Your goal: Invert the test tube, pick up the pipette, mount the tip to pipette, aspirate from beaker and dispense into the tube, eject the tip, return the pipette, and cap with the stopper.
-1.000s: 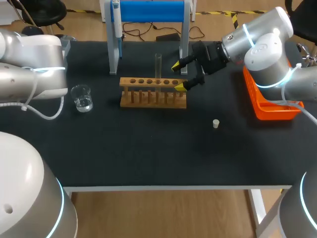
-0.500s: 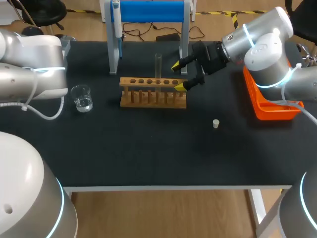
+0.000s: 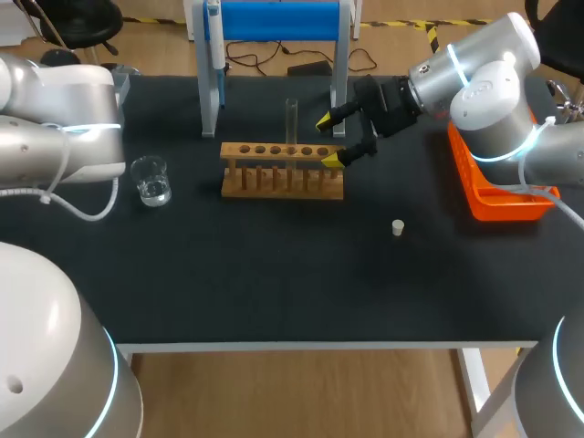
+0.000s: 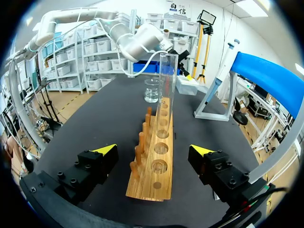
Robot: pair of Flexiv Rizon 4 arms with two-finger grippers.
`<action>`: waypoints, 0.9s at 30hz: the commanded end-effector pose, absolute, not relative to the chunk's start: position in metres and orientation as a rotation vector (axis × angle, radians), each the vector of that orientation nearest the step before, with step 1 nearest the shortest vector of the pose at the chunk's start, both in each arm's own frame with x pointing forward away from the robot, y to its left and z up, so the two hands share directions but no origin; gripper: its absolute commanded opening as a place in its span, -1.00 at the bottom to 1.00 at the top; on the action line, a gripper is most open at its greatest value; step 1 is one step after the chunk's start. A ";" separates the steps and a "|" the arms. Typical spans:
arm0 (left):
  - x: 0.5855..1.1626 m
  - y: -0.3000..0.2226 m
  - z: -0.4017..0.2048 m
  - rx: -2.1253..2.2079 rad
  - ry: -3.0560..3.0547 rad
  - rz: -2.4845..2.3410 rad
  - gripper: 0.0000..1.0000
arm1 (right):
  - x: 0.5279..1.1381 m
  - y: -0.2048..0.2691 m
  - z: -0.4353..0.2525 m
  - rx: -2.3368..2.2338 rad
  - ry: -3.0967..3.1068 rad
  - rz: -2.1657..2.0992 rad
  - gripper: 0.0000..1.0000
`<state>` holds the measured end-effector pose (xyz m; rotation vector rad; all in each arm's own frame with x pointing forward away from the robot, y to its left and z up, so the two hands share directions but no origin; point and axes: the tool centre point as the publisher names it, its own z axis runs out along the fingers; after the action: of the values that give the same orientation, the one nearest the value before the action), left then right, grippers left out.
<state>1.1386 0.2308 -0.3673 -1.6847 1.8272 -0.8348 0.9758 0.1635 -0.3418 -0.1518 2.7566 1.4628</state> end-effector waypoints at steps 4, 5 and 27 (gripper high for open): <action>1.141 0.231 -0.370 -1.682 1.826 -0.835 -1.00 | 0.975 0.163 -0.341 -0.152 2.759 1.460 1.00; 1.141 0.231 -0.370 -1.680 1.826 -0.836 -1.00 | 0.975 0.163 -0.341 -0.152 2.759 1.460 1.00; 1.138 0.233 -0.344 -1.629 1.794 -0.820 -1.00 | 0.975 0.163 -0.341 -0.152 2.759 1.460 1.00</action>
<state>1.1417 0.2335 -0.3439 -1.6337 1.8026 -0.8158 0.9758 0.1635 -0.3418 -0.1518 2.7566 1.4627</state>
